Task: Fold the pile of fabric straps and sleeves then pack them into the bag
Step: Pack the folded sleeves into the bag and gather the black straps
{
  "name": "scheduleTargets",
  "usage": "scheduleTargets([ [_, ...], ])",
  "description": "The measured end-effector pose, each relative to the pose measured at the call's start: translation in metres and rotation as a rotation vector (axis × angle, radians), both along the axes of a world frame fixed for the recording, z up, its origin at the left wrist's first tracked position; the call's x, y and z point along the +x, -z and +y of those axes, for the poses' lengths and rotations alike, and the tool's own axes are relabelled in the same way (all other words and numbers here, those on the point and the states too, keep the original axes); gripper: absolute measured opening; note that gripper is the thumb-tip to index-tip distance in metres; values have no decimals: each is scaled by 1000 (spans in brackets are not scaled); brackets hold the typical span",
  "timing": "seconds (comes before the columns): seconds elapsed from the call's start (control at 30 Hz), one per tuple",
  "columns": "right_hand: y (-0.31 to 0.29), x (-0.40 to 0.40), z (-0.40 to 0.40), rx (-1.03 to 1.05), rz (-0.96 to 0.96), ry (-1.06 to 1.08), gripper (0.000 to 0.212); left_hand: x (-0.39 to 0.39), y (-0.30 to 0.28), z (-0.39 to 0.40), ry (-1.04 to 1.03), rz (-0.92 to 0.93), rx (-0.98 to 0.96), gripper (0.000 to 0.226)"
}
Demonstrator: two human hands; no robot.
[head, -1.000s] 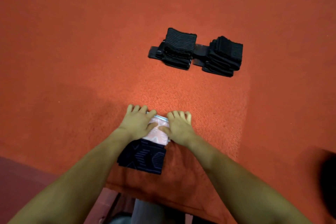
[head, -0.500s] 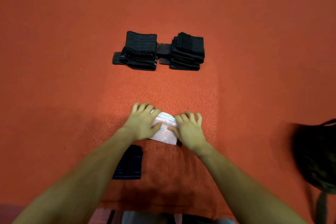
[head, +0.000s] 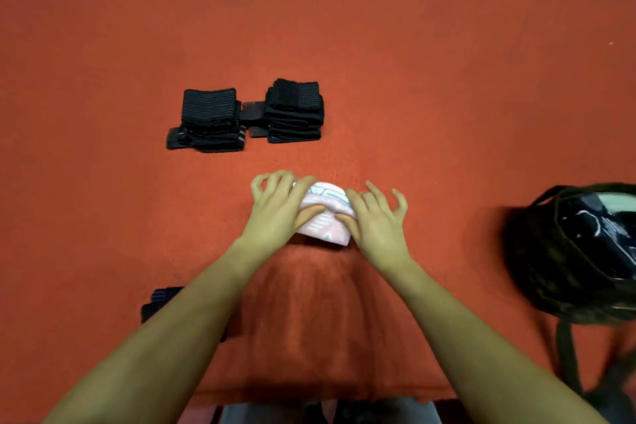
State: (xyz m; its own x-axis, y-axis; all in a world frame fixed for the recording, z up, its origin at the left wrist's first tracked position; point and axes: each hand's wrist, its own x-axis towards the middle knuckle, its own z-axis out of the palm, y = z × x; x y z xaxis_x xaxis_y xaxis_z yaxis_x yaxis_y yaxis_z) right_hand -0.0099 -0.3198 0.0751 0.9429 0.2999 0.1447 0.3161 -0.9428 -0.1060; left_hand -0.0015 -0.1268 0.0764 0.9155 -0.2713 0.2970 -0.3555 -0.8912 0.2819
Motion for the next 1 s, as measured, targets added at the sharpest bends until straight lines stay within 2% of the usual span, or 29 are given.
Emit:
scheduleTargets([
  [0.2,-53,7,-101,44,-189,89,45,26,-54,-103,59,-209,63,37],
  [0.43,-106,0,-247,81,-321,274,42,42,-116,-270,129,-196,-270,52],
  [0.53,-119,-10,-306,123,-323,409,41,44,-137,-340,166,-165,-346,54],
  [0.7,-122,-31,-390,190,-343,602,35,43,-150,-444,280,-93,-321,60],
  [0.83,-107,-51,-439,236,-289,757,35,40,-139,-512,338,28,-292,68],
  [1.0,-78,-57,-470,218,-226,833,41,44,-114,-557,402,173,-198,59],
])
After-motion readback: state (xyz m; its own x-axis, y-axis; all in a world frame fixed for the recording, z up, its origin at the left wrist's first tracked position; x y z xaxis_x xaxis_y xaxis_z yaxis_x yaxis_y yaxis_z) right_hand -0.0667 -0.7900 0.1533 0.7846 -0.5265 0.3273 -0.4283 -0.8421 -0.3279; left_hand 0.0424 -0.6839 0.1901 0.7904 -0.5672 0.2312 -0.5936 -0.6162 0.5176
